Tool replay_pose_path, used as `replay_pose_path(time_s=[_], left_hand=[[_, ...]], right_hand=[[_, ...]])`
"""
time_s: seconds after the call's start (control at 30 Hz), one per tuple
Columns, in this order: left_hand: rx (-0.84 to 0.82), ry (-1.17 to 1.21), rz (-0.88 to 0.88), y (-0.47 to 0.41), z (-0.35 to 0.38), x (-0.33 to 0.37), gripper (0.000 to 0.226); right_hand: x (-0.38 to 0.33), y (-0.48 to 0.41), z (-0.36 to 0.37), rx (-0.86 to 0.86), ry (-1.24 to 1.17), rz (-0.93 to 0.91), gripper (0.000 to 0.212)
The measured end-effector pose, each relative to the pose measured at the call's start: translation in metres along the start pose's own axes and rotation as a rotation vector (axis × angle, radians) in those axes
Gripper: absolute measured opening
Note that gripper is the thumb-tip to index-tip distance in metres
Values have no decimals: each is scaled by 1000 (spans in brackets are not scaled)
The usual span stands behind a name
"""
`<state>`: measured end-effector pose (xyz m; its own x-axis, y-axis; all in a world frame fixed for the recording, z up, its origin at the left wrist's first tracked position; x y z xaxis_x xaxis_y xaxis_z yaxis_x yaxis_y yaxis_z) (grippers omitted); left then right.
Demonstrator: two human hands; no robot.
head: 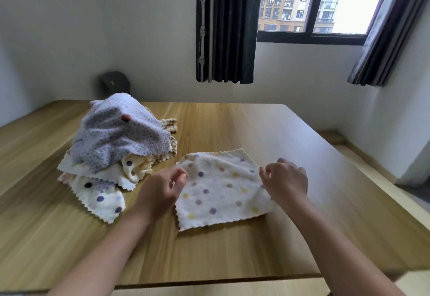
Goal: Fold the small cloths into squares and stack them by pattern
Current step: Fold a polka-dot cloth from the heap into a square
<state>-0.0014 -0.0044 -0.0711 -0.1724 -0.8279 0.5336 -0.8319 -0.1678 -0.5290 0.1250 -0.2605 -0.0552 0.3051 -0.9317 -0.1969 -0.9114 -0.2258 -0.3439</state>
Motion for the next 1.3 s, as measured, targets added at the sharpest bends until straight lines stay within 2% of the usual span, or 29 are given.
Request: replay_pose_path(time_s=[0.07, 0.1, 0.17, 0.23, 0.33, 0.47, 0.57, 0.63, 0.73, 0.9, 1.03, 1.17, 1.3], left_hand=[[68, -149, -107, -7, 1, -8, 10], [41, -199, -152, -10, 5, -10, 13], [-78, -283, -197, -16, 19, -10, 27], [-216, -357, -244, -23, 35, -9, 43], [-328, -377, -334, -32, 49, -15, 61], [-342, -390, -406, -46, 50, -26, 63], [-402, -482, -427, -60, 53, -33, 60], [-340, -522, -421, -71, 55, -31, 59], [-239, -555, -312, -81, 66, -11, 56], [-469, -528, -395, -76, 97, -16, 66], [-564, -543, -402, -77, 94, -31, 70], [-581, -557, -383, -74, 90, -36, 70], [-518, -536, -394, -70, 81, -38, 68]], right_hand=[[-19, -4, 0, 49, -90, -191, 25], [-28, -9, 8, -21, -187, -270, 25], [-47, -18, 28, -255, -282, -369, 32], [-58, -29, 45, -421, -280, -410, 36], [-57, -35, 62, -512, -166, -420, 44], [-39, -46, 74, -449, -69, -352, 55], [-29, -52, 82, -480, -37, -330, 62], [-27, -52, 85, -502, -17, -322, 66], [-27, -52, 85, -503, 17, -283, 69], [-30, -55, 87, -506, 15, -234, 72], [-24, -55, 86, -529, 6, -216, 74], [-11, -67, 81, -524, -1, -164, 74], [-20, -67, 82, -522, -27, -198, 74]])
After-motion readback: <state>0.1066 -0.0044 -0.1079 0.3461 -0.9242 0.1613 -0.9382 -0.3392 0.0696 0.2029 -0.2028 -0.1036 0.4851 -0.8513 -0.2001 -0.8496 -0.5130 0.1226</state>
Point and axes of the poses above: each hand's wrist, its own y-axis away from the middle knuckle, its own z-axis out of the palm, x = y × z, the point moved 5 cm from there along -y, towards the middle knuckle, and after that the axes turned 1 degree about -x, right-handed, at the moved point
